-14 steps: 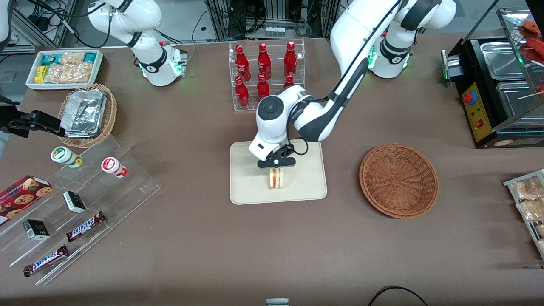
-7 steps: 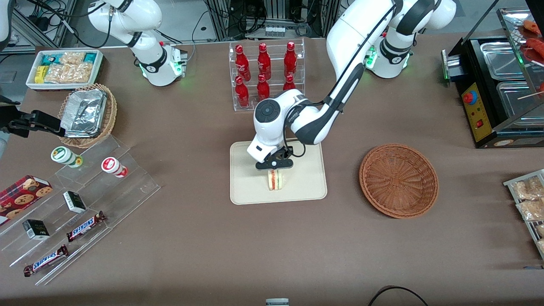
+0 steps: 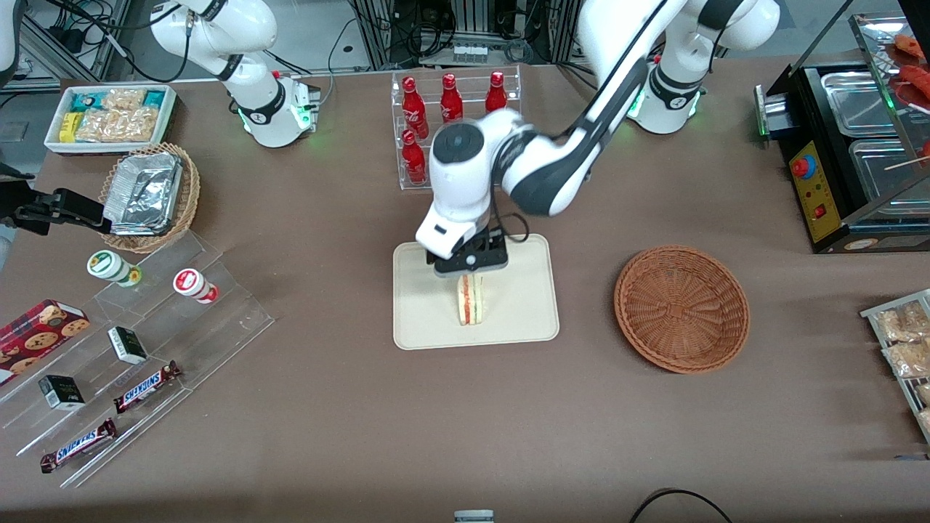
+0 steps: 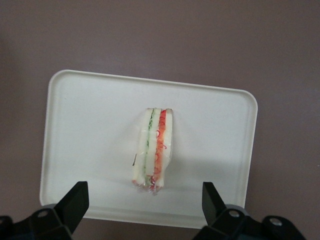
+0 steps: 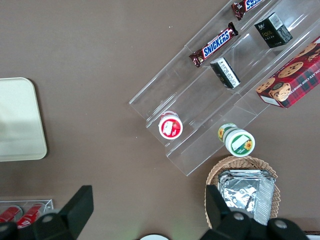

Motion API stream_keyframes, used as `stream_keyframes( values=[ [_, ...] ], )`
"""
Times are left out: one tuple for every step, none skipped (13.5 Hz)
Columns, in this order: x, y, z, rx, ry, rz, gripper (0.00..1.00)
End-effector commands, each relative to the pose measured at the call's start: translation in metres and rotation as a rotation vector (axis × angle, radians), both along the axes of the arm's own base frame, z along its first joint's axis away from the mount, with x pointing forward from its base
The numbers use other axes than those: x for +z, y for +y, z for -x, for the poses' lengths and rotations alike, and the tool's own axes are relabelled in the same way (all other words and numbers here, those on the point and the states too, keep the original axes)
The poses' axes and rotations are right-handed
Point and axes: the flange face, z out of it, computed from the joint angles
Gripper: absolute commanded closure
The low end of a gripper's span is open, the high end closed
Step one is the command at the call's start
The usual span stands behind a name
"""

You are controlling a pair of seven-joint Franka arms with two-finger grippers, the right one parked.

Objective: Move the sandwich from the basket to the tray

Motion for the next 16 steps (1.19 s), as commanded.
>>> stream_keyframes(
  values=[
    [0.067, 0.044, 0.001, 0.067, -0.005, -0.037, 0.0],
    [0.087, 0.064, -0.005, 0.091, -0.006, -0.045, 0.0],
    [0.111, 0.089, -0.011, 0.127, -0.012, -0.05, 0.0],
    [0.129, 0.105, -0.012, 0.136, -0.015, -0.056, 0.0],
    [0.148, 0.128, -0.015, 0.134, -0.011, -0.071, 0.0],
    [0.165, 0.153, -0.018, 0.118, -0.001, -0.089, 0.0],
    [0.176, 0.172, -0.02, 0.096, 0.014, -0.099, 0.0],
    [0.189, 0.194, -0.021, 0.073, 0.041, -0.097, 0.0],
    [0.199, 0.22, -0.025, 0.044, 0.063, -0.094, 0.0],
    [0.205, 0.247, -0.028, 0.009, 0.082, -0.084, 0.0],
    [0.212, 0.275, -0.033, -0.028, 0.091, -0.056, 0.0],
    [0.221, 0.296, -0.034, -0.049, 0.095, -0.043, 0.0],
    [0.227, 0.312, -0.029, -0.073, 0.105, -0.048, 0.0],
    [0.233, 0.334, -0.027, -0.095, 0.113, -0.052, 0.0],
    [0.235, 0.354, -0.027, -0.12, 0.124, -0.048, 0.0],
    [0.238, 0.372, -0.023, -0.132, 0.134, -0.018, 0.0]
  ],
)
